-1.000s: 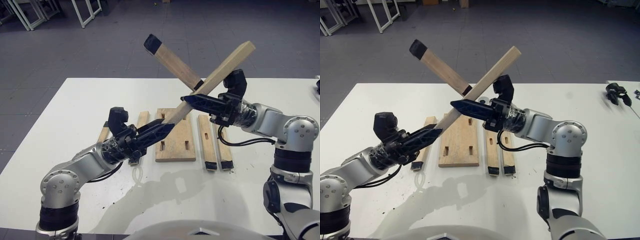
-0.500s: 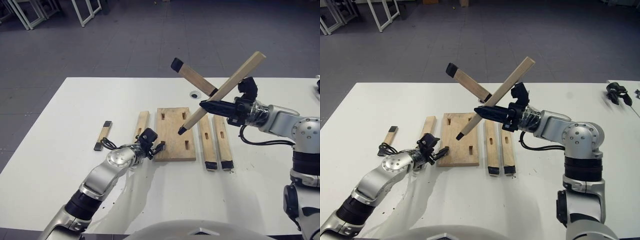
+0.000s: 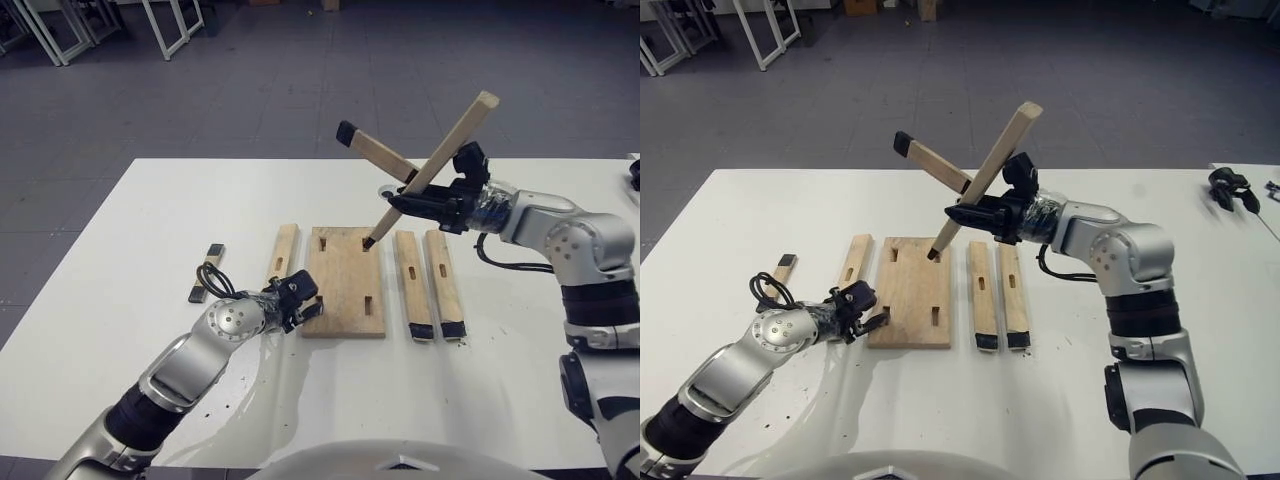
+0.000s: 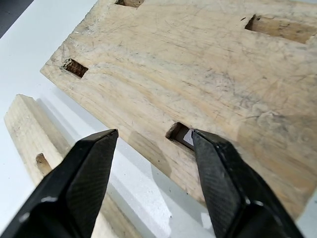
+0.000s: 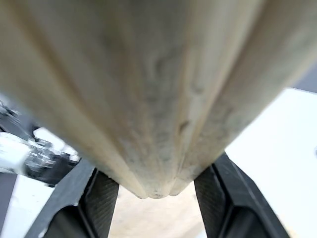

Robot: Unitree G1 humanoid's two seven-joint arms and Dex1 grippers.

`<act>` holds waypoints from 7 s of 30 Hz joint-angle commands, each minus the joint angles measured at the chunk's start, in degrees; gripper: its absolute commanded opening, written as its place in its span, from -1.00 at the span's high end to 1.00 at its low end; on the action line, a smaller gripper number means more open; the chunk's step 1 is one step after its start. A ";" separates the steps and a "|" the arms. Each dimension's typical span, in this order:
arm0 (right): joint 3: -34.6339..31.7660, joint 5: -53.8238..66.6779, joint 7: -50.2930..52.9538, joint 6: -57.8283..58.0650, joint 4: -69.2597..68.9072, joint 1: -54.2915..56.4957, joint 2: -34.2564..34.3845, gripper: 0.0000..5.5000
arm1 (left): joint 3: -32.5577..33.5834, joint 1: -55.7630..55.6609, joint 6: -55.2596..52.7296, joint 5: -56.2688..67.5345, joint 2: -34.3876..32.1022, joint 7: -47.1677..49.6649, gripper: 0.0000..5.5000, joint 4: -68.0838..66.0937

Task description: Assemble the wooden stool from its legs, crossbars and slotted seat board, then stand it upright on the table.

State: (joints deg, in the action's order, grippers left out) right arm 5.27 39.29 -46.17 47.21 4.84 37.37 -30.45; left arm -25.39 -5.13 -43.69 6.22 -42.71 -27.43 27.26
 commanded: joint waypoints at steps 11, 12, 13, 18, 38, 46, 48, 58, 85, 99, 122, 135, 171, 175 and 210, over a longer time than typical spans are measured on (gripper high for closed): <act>7.58 -14.64 -10.62 -11.95 15.12 3.99 6.35 0.26 | 0.74 4.50 11.07 -5.20 -11.38 -12.31 -0.01 -9.43; 7.89 -15.29 -10.74 -12.21 15.97 4.11 7.11 0.26 | 0.65 4.27 11.26 -5.42 -10.86 -12.44 -0.01 -9.57; 8.06 -15.90 -10.87 -12.44 16.66 4.16 7.67 0.26 | 0.66 4.21 11.33 -5.52 -10.45 -12.47 -0.01 -9.61; 11.41 -23.01 -11.10 -17.33 24.71 5.53 8.82 0.26 | 1.45 4.76 11.29 -6.04 -9.71 -12.89 -0.01 -9.29; 8.70 -24.80 -12.54 -21.41 42.23 10.47 10.58 0.26 | 3.63 5.67 11.00 -7.29 -6.01 -13.39 -0.01 -8.92; 8.86 -28.41 -16.28 -25.39 34.83 9.36 6.54 -0.16 | 4.32 5.59 10.59 -8.09 -4.44 -12.91 -0.01 -9.24; 9.70 -30.75 -16.99 -25.24 31.22 7.94 3.23 -0.18 | 4.52 5.69 10.55 -8.20 -4.24 -12.83 -0.01 -9.25; 3.07 -27.25 -21.97 -14.07 10.92 6.68 -10.23 -0.18 | 5.50 5.92 10.72 -8.65 -3.13 -12.59 -0.01 -9.95; -22.89 -8.00 22.49 2.80 -11.11 12.55 9.56 -0.18 | 9.82 7.60 6.92 -6.96 -0.86 -10.95 -0.01 -5.59; -13.97 -13.22 39.12 32.34 -44.60 -39.20 9.64 -0.18 | 11.65 1.71 -15.67 -6.29 20.64 7.92 -0.01 -8.66; -10.66 -21.61 40.65 30.54 -34.51 -36.89 9.12 0.27 | 20.96 -5.35 -25.33 0.16 26.44 9.68 -0.01 0.29; -20.53 -16.12 33.45 4.77 -24.64 -12.09 11.14 0.27 | 11.18 -2.17 -2.44 -5.01 16.92 4.92 -0.01 -16.84; -13.95 -0.98 14.59 6.00 -16.80 -4.64 11.76 0.27 | 27.22 -4.23 1.58 2.87 13.82 -3.53 -0.01 -5.34; -15.10 7.96 6.82 11.09 -14.88 -4.27 10.38 0.27 | 41.20 -8.33 -9.84 28.35 20.91 -7.15 -0.15 -0.45; -3.92 18.00 -17.33 16.39 -15.18 -4.05 -0.52 0.14 | 38.65 -11.76 -12.42 93.14 13.38 10.73 0.18 -6.46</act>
State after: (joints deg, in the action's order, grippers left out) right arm 1.48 58.13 -63.74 64.28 -10.13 32.74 -29.92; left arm 13.09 -17.71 -56.81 99.79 -28.12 -15.79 22.10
